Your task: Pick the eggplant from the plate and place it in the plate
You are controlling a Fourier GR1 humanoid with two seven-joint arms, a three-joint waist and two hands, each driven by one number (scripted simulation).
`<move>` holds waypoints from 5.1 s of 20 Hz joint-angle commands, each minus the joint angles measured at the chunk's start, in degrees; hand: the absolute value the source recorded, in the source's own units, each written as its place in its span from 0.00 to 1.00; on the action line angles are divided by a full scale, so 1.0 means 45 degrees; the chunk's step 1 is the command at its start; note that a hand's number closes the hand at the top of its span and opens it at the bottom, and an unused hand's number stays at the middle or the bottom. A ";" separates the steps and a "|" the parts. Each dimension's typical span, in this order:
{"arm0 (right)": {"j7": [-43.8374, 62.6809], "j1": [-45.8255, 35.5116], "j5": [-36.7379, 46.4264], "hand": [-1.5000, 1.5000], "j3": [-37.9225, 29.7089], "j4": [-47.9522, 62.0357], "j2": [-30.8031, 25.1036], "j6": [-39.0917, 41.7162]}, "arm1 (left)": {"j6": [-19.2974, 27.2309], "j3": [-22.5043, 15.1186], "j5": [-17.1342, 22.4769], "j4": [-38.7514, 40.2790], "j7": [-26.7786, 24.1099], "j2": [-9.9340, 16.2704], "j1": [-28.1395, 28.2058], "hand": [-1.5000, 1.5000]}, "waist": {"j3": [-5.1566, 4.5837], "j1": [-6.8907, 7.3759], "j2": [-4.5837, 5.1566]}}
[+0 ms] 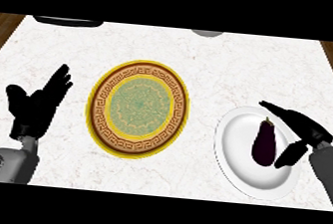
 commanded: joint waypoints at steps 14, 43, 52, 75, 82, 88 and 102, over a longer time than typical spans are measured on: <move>-0.1497 0.0246 0.2006 1.00 0.0321 -0.0242 0.0816 0.0645 | -0.0320 0.0569 -0.0657 0.0472 -0.0172 -0.0520 -0.0201 0.50 | -0.0007 -0.0112 -0.0028; 1.3220 -0.4430 0.5315 1.00 0.5997 -0.5483 0.6526 -0.9512 | -0.0851 -0.0141 -0.0917 0.0635 0.0012 -0.1003 -0.0849 0.50 | -0.0060 0.1292 -0.0189; 1.9533 -0.6155 0.5672 1.00 0.8274 -0.4628 0.6527 -1.1800 | -0.0438 -0.0470 -0.1287 0.0537 0.0113 -0.1411 -0.0917 0.50 | -0.0027 0.1221 0.0032; 1.4253 -0.6061 -0.0447 0.00 0.9200 -0.0496 0.6528 -1.4093 | -0.0697 0.0400 -0.0944 -0.0419 0.0806 -0.0753 -0.0533 0.50 | 0.0005 0.0538 0.0089; 1.2219 -0.6341 -0.0216 0.00 0.8731 -0.3103 0.6527 -1.6740 | -0.0578 0.0312 -0.1190 0.0534 -0.0321 -0.1144 -0.0177 0.50 | 0.0011 0.0473 0.0100; 1.2794 -0.5562 -0.1732 0.00 0.7894 -0.5021 0.6527 -1.7741 | -0.0623 0.0435 -0.1021 -0.0281 0.0339 -0.0963 -0.0061 0.50 | 0.0016 0.0361 0.0025; 0.5440 -0.1574 -0.6027 0.00 0.6294 -0.6117 0.6526 -1.4730 | -0.0763 0.0785 -0.1242 -0.0221 0.0186 -0.1005 0.0108 0.50 | 0.0003 -0.0007 0.0007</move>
